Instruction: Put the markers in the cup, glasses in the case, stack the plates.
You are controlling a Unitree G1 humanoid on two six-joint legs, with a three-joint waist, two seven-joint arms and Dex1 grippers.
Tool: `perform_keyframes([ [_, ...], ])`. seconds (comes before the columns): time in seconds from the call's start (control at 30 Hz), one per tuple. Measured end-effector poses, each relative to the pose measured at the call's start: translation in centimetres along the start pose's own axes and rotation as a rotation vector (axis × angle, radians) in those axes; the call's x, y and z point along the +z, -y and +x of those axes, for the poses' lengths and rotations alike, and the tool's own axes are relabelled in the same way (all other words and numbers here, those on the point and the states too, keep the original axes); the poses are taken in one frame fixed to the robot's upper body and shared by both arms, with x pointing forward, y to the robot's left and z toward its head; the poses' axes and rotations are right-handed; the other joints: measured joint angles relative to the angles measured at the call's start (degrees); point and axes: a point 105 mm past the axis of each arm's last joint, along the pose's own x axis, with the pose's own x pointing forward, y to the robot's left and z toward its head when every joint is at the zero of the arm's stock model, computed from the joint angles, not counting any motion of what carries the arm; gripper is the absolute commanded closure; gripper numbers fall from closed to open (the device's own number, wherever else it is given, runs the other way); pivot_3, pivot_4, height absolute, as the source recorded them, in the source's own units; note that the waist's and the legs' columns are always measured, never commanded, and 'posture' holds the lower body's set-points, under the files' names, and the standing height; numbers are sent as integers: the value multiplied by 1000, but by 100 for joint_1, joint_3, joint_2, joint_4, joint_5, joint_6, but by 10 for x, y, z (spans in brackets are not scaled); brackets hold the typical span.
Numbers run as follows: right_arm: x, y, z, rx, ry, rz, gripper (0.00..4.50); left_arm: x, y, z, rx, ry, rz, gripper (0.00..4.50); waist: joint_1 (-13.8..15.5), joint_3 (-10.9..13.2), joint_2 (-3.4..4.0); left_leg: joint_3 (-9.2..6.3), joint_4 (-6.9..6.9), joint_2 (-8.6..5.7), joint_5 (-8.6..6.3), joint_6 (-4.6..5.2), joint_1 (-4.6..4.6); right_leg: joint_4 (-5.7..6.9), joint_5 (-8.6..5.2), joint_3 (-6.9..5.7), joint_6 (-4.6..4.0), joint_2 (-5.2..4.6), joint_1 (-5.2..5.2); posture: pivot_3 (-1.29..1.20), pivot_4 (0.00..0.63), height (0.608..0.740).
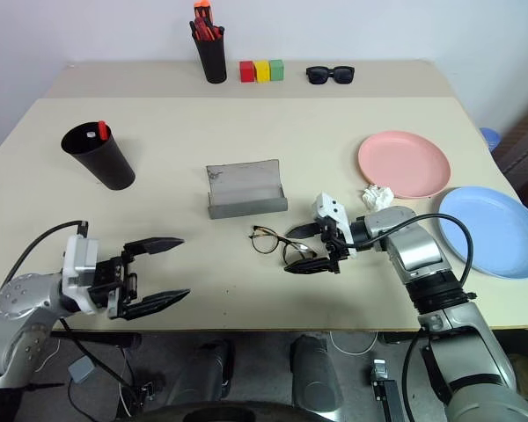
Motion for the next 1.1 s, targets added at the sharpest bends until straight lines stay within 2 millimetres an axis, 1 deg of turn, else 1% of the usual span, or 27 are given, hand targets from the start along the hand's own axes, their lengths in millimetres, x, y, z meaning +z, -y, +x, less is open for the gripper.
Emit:
perform_keyframes([
  [0.43, -1, 0, 2, -3, -7, 35, 44, -4, 1, -2, -4, -14, 2, 30, 3, 0, 0, 0, -1, 0, 0, 0, 0, -2, 0, 0, 0, 0, 0, 0, 150, 740],
  [0.83, 10, -8, 13, 44, -9, 10, 44, -5, 0, 0, 0, -14, -1, 30, 3, 0, 0, -1, -3, 1, 0, 0, -1, -4, 0, 0, 0, 0, -1, 0, 150, 740],
  [1.1, 10, -9, 14, 49, -13, 11, 44, -5, -1, 1, 4, -18, 5, 30, 4, 0, 0, 0, -3, 1, 0, 0, -1, -6, -1, 0, -1, -1, -1, 0, 150, 740],
])
